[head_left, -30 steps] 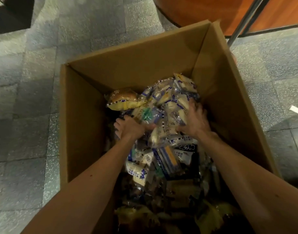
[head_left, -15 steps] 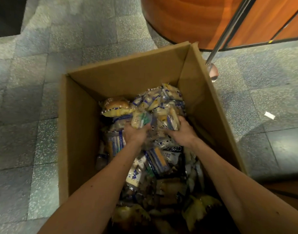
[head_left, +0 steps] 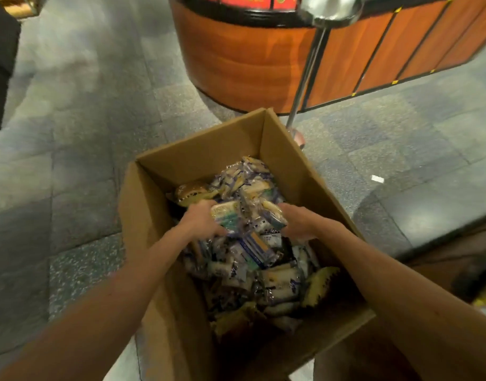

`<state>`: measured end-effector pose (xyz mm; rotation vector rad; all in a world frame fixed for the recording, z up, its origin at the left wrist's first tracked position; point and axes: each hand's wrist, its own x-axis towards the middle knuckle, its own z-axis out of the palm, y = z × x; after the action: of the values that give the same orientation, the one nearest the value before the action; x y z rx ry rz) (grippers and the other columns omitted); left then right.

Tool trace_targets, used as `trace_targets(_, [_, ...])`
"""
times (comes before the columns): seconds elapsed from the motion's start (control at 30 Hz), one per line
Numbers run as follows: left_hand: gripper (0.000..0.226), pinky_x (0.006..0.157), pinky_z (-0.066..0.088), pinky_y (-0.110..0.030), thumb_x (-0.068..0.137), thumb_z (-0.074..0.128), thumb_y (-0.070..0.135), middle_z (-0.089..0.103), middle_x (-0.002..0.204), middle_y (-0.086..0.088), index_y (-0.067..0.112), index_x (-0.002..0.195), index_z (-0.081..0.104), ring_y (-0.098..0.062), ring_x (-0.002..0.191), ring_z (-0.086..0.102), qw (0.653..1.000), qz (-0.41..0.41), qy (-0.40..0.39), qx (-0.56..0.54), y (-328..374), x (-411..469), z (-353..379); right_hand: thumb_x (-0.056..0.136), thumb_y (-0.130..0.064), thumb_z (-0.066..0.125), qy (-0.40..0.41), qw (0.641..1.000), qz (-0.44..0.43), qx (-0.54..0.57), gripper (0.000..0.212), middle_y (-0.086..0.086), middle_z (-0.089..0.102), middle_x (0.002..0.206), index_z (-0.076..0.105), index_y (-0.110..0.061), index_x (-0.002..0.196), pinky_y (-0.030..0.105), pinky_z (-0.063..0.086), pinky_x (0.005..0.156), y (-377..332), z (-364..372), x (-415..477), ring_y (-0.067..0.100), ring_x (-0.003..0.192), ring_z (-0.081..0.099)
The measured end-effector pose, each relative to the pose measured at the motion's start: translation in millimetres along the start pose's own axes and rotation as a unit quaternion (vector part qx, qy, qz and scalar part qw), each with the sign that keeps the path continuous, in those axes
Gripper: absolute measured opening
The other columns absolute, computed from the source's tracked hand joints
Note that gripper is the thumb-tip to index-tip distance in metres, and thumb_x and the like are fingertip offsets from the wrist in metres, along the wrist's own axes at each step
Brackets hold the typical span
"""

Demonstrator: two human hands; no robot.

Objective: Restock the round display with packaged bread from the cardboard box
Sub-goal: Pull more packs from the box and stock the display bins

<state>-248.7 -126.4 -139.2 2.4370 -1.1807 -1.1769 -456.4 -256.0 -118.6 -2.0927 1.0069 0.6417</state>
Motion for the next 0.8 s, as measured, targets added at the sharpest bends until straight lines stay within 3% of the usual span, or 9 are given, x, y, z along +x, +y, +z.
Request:
trace_targets(0.13, [0.053,0.077,0.040,-0.026,0.076,0.085,0.030,0.059,0.104,0.003,0.018,0.120,0.060,-0.019,0.101,0.059,0.982,0.160,0.001,0.103,15.1,-57.6,-31.1,0.092,-0.009,0.062,0.056,0.997,0.037,0.041,0.042,0.005,0.063,0.101,0.044,-0.018,0.129,0.031,0.051,0.071,-8.6,0.6,-107.2,0.022,0.088,0.063])
trace_targets(0.23, [0.062,0.085,0.042,-0.023,0.074,0.087,0.031,0.062,0.112,0.005,0.020,0.128,0.060,-0.016,0.109,0.059,0.955,0.270,-0.015,0.123,36.7,-108.2,-47.0,0.089,-0.002,0.066,0.099,0.990,0.045,0.087,0.044,0.002,0.064,0.103,0.049,-0.016,0.127,0.028,0.052,0.081,-6.2,13.2,-203.3,0.023,0.098,0.062])
trace_targets(0.3, [0.051,0.076,0.044,-0.016,0.071,0.089,0.026,0.066,0.102,0.012,0.026,0.115,0.063,-0.008,0.096,0.063,0.935,0.332,-0.040,0.116,56.5,-137.7,-53.2,0.086,0.003,0.068,0.125,0.979,0.045,0.155,0.040,-0.002,0.065,0.097,0.055,-0.019,0.117,0.021,0.052,0.075,0.5,26.4,-265.8,0.020,0.091,0.064])
trace_targets(0.37, [0.053,0.075,0.043,-0.023,0.070,0.090,0.029,0.067,0.105,0.008,0.022,0.115,0.064,-0.011,0.095,0.063,0.911,0.390,-0.058,0.126,81.2,-166.2,-51.0,0.083,0.004,0.070,0.164,0.962,0.047,0.211,0.043,0.003,0.070,0.103,0.059,-0.023,0.113,0.035,0.056,0.084,6.2,45.5,-325.8,0.025,0.097,0.067])
trace_targets(0.5, [0.049,0.066,0.049,-0.022,0.065,0.091,0.024,0.069,0.089,-0.002,0.013,0.105,0.066,0.001,0.076,0.063,0.867,0.469,-0.117,0.118,140.1,-229.2,-27.3,0.083,0.012,0.065,0.252,0.922,0.059,0.288,0.053,0.011,0.067,0.122,0.057,-0.011,0.130,0.043,0.052,0.096,17.4,92.0,-432.9,0.030,0.114,0.063])
trace_targets(0.57, [0.067,0.068,0.051,-0.025,0.054,0.088,0.048,0.071,0.091,-0.002,0.013,0.107,0.068,-0.006,0.081,0.067,0.848,0.493,-0.145,0.126,171.5,-259.3,-4.2,0.087,-0.004,0.069,0.292,0.900,0.126,0.299,0.054,0.024,0.059,0.131,0.053,-0.012,0.138,0.056,0.043,0.101,25.0,116.4,-484.4,0.046,0.120,0.052])
trace_targets(0.63, [0.082,0.077,0.050,-0.028,0.047,0.085,0.062,0.070,0.099,0.007,0.021,0.116,0.067,-0.012,0.093,0.067,0.816,0.538,-0.156,0.141,201.8,-291.2,27.2,0.086,-0.027,0.072,0.330,0.880,0.170,0.295,0.059,0.017,0.058,0.133,0.050,-0.014,0.140,0.051,0.043,0.105,34.2,145.8,-535.1,0.040,0.124,0.053])
trace_targets(0.73, [0.062,0.083,0.050,-0.022,0.060,0.095,0.034,0.070,0.102,0.011,0.031,0.113,0.063,-0.009,0.095,0.066,0.791,0.565,-0.186,0.140,239.2,-345.2,83.6,0.089,-0.011,0.071,0.383,0.816,0.173,0.397,0.040,0.014,0.067,0.119,0.059,-0.013,0.127,0.037,0.054,0.087,44.6,202.3,-599.2,0.023,0.103,0.066])
trace_targets(0.8, [0.070,0.078,0.048,-0.016,0.057,0.096,0.032,0.070,0.103,0.013,0.030,0.118,0.062,-0.008,0.097,0.066,0.775,0.577,-0.220,0.135,257.4,-383.9,124.6,0.090,-0.003,0.068,0.424,0.776,0.194,0.425,0.035,0.023,0.066,0.120,0.060,-0.011,0.123,0.047,0.053,0.091,53.8,241.5,-635.7,0.030,0.098,0.065])
